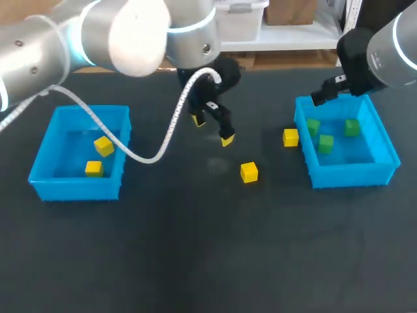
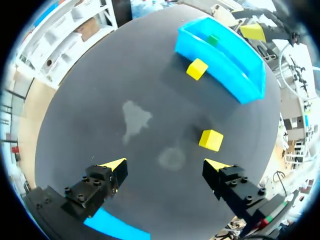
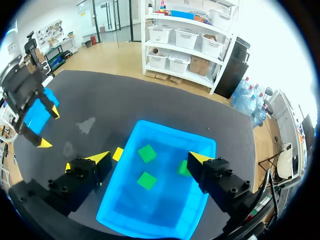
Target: Put the green cubes in the right bin and the yellow cubes in the left bin.
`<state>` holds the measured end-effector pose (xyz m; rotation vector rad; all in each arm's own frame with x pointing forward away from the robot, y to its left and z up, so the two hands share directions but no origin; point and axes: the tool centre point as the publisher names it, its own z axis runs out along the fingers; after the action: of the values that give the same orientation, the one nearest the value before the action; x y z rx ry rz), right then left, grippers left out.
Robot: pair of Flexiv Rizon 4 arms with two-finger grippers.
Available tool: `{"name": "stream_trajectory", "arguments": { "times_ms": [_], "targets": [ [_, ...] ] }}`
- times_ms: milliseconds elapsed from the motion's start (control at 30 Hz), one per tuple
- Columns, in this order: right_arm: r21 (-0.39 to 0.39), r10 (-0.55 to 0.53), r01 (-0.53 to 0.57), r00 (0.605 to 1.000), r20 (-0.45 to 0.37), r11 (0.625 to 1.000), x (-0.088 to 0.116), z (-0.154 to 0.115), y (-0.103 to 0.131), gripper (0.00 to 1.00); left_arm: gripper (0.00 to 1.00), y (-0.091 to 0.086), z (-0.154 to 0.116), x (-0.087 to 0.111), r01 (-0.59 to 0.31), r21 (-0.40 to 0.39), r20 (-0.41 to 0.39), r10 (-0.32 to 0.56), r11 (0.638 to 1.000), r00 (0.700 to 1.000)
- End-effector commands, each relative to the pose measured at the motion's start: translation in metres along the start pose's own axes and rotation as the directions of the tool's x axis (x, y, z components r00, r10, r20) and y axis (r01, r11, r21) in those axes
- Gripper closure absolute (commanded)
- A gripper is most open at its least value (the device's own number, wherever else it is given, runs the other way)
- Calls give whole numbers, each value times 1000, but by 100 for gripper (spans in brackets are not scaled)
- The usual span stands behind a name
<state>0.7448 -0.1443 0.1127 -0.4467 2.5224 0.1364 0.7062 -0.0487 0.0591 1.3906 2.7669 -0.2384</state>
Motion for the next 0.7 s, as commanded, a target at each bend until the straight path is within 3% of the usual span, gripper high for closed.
{"name": "stream_trajectory", "arguments": {
  "times_ms": [33,200,400,700],
  "targets": [
    [7,2,-2,1000,9,1000,3,-1,1,0,0,-1,6,-21,-14,5,-88,15,1000,996],
    [7,2,-2,1000,9,1000,3,-1,1,0,0,-12,7,-31,-60,20,-94,61,998,994],
    [7,2,-2,1000,9,1000,3,-1,1,0,0,-34,1,-38,-119,111,-82,128,987,988],
    [7,2,-2,1000,9,1000,3,-1,1,0,0,-54,6,-36,-215,99,-112,226,972,968]
  ]
}}
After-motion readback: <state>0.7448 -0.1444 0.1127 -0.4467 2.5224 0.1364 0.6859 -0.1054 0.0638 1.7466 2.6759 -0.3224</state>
